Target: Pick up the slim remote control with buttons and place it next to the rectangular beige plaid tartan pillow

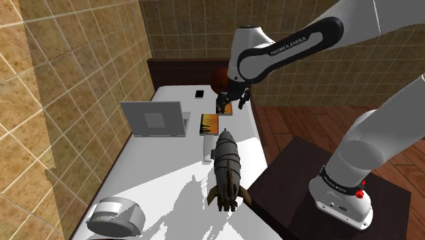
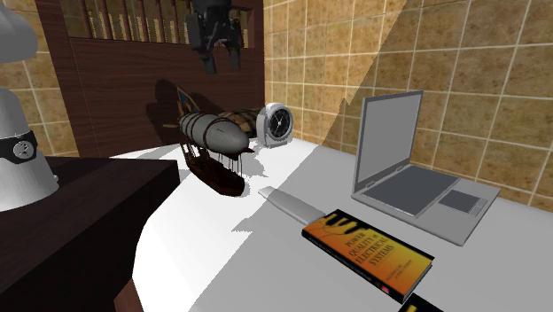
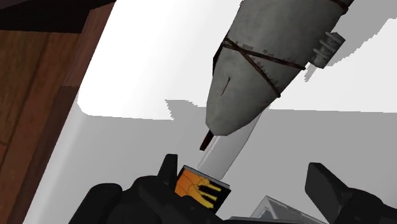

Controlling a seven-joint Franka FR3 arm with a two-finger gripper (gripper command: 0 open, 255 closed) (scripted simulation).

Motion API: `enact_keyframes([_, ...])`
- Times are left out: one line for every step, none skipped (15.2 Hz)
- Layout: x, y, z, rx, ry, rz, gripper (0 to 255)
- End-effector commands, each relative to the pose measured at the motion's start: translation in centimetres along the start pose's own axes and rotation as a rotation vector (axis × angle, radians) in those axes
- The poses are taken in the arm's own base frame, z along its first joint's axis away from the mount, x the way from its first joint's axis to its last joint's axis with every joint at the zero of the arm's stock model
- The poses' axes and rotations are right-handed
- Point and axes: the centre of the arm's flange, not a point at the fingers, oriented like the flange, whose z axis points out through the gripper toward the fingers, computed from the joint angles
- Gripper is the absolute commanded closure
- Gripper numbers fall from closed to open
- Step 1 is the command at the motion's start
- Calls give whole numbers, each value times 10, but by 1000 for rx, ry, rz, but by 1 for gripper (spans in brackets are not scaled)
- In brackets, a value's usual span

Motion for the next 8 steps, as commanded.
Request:
enact_keyframes([8,-7,26,-7,-4,39,0])
enact_keyframes([12,-11,38,-11,-7,57,0])
enact_keyframes([16,-14,51,-15,-9,75,0])
enact_keyframes([20,-18,63,-19,-12,94,0])
enact_keyframes([24,-21,75,-23,-14,112,0])
enact_keyframes([28,-25,88,-28,-17,130,0])
enact_keyframes([32,-28,100,-32,-19,149,0])
enact_keyframes([37,-31,113,-36,-22,167,0])
